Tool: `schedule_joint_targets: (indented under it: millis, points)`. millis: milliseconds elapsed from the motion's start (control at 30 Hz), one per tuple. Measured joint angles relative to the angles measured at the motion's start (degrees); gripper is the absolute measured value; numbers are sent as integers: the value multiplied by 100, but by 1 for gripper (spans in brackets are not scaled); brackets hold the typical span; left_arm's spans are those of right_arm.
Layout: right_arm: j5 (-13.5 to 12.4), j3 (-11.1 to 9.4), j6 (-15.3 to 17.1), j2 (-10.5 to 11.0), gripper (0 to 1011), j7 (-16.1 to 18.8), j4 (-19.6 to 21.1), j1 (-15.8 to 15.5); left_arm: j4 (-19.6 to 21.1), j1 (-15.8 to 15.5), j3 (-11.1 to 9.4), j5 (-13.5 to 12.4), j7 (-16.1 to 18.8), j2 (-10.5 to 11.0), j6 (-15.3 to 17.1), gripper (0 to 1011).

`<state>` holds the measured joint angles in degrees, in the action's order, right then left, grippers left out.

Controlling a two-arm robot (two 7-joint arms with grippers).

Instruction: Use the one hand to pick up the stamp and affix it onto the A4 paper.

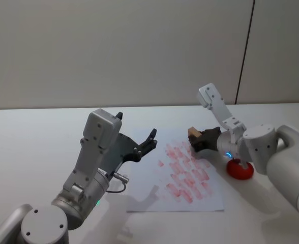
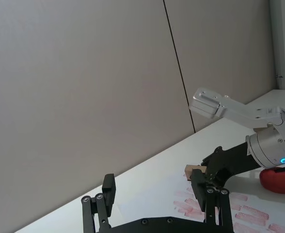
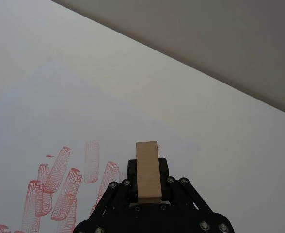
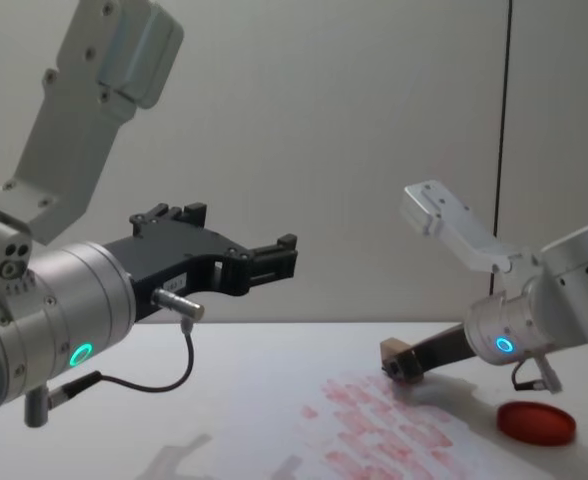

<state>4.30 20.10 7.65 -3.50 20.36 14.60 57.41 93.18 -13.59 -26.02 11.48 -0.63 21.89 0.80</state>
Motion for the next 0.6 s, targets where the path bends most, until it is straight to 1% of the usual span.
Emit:
schedule_joint_targets:
  millis: [67,233,267,300,333,367,400,467,500,533,567,600]
  points:
    - [4,-6,-18,11,218,-18,98,-39,0,0,0,0,0,0,0,993]
    - [16,-22,-23,92,219,-85,598,-269,0,0,0,0,0,0,0,993]
    - [20,-20,4,127,219,-104,812,-363,0,0,0,0,0,0,0,993]
    - [21,-21,24,136,219,-110,881,-391,0,0,0,0,0,0,0,993]
    - [23,-27,38,172,219,-128,1123,-490,0,0,0,0,0,0,0,993]
    - [23,-27,38,172,219,-128,1123,-490,0,0,0,0,0,0,0,993]
    - [23,-38,44,210,219,-157,1371,-579,0,0,0,0,0,0,0,993]
    - [23,-47,44,243,219,-188,1589,-661,0,0,0,0,0,0,0,993]
    - [21,-58,44,277,219,-218,1790,-736,0,0,0,0,0,0,0,993]
    - [18,-63,44,296,219,-232,1897,-776,0,0,0,0,0,0,0,993]
    - [8,-80,40,336,219,-262,2130,-862,0,0,0,0,0,0,0,993]
    - [4,-85,38,354,219,-277,2230,-898,0,0,0,0,0,0,0,993]
